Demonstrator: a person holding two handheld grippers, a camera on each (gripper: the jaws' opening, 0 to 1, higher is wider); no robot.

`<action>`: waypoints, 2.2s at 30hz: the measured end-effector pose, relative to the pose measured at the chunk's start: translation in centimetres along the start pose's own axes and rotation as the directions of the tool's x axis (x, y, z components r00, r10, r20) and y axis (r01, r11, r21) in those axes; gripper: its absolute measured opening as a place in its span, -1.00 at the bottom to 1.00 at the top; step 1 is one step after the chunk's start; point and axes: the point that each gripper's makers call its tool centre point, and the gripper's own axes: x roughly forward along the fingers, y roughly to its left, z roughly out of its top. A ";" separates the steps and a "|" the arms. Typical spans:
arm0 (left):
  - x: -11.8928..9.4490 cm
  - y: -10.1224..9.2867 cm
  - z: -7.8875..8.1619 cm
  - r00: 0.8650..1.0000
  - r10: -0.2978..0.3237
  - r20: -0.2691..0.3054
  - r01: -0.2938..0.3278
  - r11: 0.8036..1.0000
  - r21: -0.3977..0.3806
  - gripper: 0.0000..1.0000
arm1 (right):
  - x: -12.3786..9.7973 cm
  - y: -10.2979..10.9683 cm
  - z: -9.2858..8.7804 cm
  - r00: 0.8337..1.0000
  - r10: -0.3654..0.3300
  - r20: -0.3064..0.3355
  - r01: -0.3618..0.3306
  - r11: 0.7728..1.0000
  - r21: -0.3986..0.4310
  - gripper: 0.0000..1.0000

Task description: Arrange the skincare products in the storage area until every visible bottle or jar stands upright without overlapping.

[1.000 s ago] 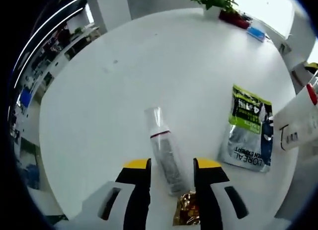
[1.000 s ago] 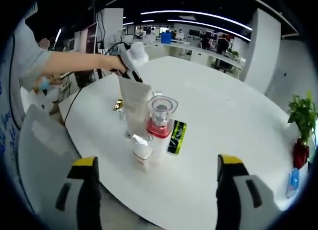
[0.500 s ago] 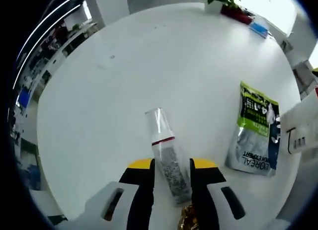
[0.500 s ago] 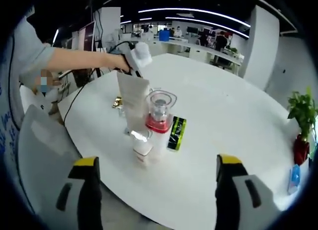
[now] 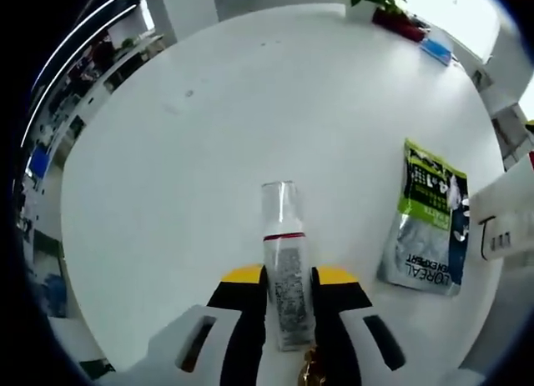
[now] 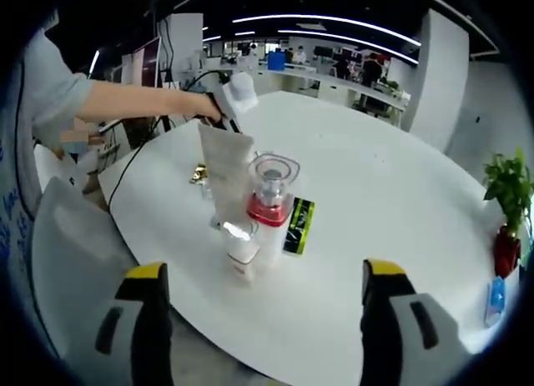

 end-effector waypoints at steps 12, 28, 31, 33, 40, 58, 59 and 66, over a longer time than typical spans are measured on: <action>-2.7 -0.8 0.0 1.000 -0.003 0.024 0.002 0.999 0.050 -0.69 | -0.2 0.9 0.0 1.000 0.020 0.021 -0.020 1.000 0.008 0.94; -5.8 -4.3 -1.0 0.995 -0.008 0.095 0.000 0.996 0.085 -0.69 | -0.1 2.5 -0.8 0.997 0.075 0.023 -0.075 0.997 0.021 0.99; -6.4 -4.9 -1.2 0.993 -0.009 0.117 0.000 0.997 0.077 -0.69 | -0.1 2.7 -0.7 0.996 0.081 0.025 -0.081 0.996 0.024 0.98; -6.6 -5.3 -1.4 0.992 -0.012 0.127 0.002 0.997 0.072 -0.69 | -0.1 2.7 -0.5 0.996 0.079 0.037 -0.081 0.996 0.037 0.94; -7.8 -6.9 -2.6 0.988 -0.022 0.151 0.014 0.998 0.057 -0.69 | -0.2 2.9 -0.6 0.996 0.076 0.053 -0.078 0.996 0.042 0.84; -10.6 -9.7 -4.4 0.976 -0.035 0.217 0.021 0.998 0.066 -0.68 | -0.4 4.9 -1.1 0.990 0.127 0.056 -0.129 0.991 0.030 0.54; -10.7 -9.8 -4.5 0.975 -0.034 0.221 0.020 0.998 0.065 -0.68 | -0.4 5.1 -1.1 0.990 0.131 0.056 -0.133 0.991 0.029 0.52; -11.3 -11.4 -5.7 0.972 -0.044 0.233 0.029 0.997 0.068 -0.68 | -0.2 6.2 -1.1 0.985 0.161 0.057 -0.162 0.987 0.023 0.38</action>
